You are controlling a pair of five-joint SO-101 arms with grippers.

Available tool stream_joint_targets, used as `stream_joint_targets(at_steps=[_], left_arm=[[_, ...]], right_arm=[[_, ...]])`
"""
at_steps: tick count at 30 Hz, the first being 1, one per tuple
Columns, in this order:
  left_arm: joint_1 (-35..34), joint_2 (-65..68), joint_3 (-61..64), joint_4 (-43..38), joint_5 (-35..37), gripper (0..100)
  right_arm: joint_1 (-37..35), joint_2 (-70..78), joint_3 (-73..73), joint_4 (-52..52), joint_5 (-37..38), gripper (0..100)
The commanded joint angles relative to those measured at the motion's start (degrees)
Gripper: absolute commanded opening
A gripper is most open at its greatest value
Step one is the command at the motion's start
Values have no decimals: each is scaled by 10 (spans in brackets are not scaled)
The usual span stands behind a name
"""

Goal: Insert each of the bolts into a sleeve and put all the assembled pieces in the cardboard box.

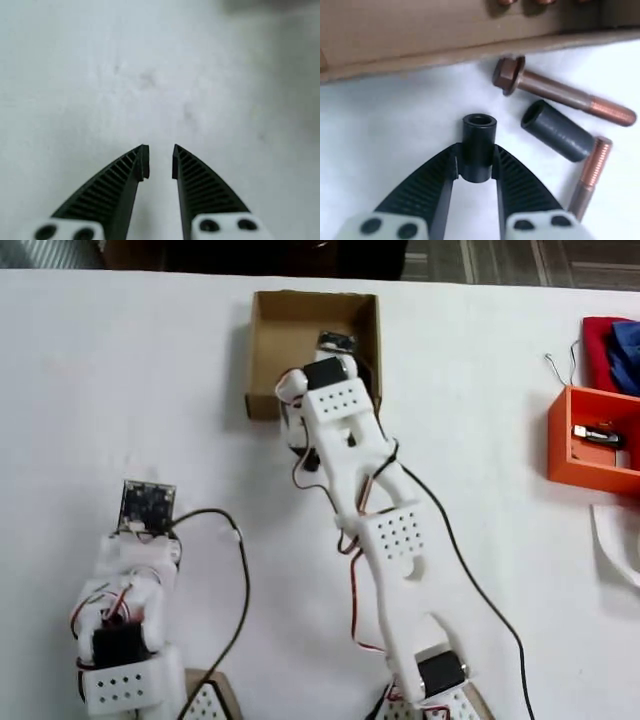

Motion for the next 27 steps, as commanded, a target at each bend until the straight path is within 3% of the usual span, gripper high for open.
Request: stream_joint_targets(at_steps=[1, 5, 12, 15, 20, 27], left_arm=[[-2, -7, 13, 4, -1, 105], [-2, -7, 13, 4, -1, 105], [-2, -7, 13, 4, -1, 105], [-2, -7, 13, 4, -1, 105], [-2, -7, 13, 4, -1, 105], [-2, -7, 13, 4, -1, 105]], right_arm=[[-11, -53, 3, 15, 95, 21], [-44, -126, 87, 15, 175, 21], [-95, -237, 277, 14, 219, 22], [-93, -231, 295, 11, 243, 50], [-96, -204, 291, 11, 290, 178], [-96, -159, 290, 11, 299, 175]])
